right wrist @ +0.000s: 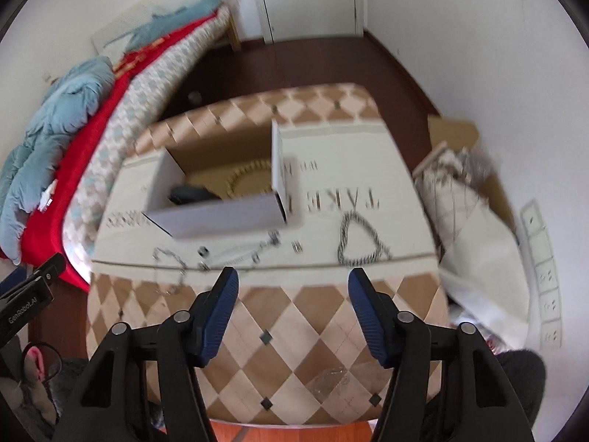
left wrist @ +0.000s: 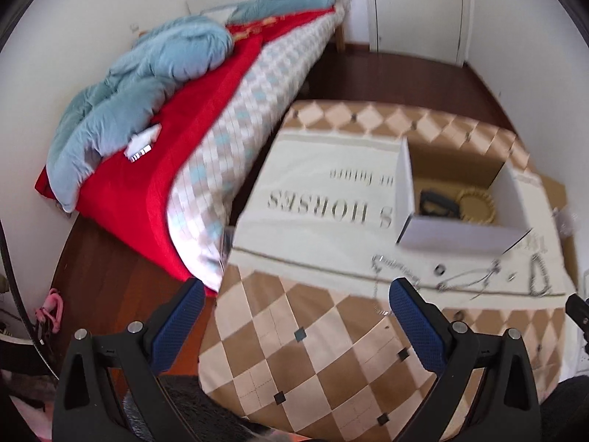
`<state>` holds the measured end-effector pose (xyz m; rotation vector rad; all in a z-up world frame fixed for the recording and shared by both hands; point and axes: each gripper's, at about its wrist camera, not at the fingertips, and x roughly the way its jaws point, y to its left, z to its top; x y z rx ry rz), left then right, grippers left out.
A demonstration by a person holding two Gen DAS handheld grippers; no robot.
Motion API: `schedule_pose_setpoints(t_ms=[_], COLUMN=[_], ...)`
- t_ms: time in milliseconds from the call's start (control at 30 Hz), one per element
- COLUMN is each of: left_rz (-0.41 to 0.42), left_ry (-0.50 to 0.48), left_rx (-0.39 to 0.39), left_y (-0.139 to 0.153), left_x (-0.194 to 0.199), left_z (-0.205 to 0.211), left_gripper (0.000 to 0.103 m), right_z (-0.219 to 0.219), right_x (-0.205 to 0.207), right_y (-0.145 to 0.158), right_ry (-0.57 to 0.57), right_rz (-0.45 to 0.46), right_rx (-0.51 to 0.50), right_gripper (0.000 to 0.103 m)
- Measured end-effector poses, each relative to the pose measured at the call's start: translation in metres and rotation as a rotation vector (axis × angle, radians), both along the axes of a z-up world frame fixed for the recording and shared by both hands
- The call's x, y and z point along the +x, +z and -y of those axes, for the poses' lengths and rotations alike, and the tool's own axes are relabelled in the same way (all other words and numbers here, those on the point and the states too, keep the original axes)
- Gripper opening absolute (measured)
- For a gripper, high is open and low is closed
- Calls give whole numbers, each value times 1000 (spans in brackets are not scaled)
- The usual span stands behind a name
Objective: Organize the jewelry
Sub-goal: 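Grasp the thin silver chain with the left tool while the right tool grasps the thick silver bracelet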
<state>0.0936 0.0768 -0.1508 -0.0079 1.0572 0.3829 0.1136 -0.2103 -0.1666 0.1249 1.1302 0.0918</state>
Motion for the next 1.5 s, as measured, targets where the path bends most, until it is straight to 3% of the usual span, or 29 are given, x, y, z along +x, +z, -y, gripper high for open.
schedule_pose_setpoints(t_ms=[167, 367, 533, 733, 767, 1067, 1133, 1167, 1367, 1500], left_rz=[-99, -219, -277, -270, -270, -269, -263, -258, -188, -135], left_ry=[-39, -82, -112, -160, -170, -132, -120, -117, -99, -81], left_rx=[-57, -194, -215, -227, -223, -218, -225, -225, -260, -351], left_y=[-44, -90, -116, -122, -122, -117, -113, -111, -81, -69], left_x=[17, 43, 58, 63, 63, 55, 51, 49, 38, 36], left_z=[1, 8, 23, 39, 41, 27, 23, 23, 10, -10], left_gripper=[101, 84, 82, 24, 4, 0, 0, 0, 0, 3], right_z=[-1, 1, 30, 57, 59, 62, 52, 48, 34, 30], right_x=[11, 31, 39, 52, 54, 76, 78, 78, 63, 49], right_y=[-34, -54, -63, -83, -85, -120, -118, -118, -104, -81], right_ry=[5, -27, -131, -211, -220, -268, -239, -227, -158, -133], right_rz=[-52, -82, -87, -108, -105, -146, -118, -119, -89, -52], right_rx=[10, 5, -4, 6, 0, -127, -137, -136, -27, 48], right_gripper=[64, 64, 64, 64, 64, 61, 19, 9, 9, 9])
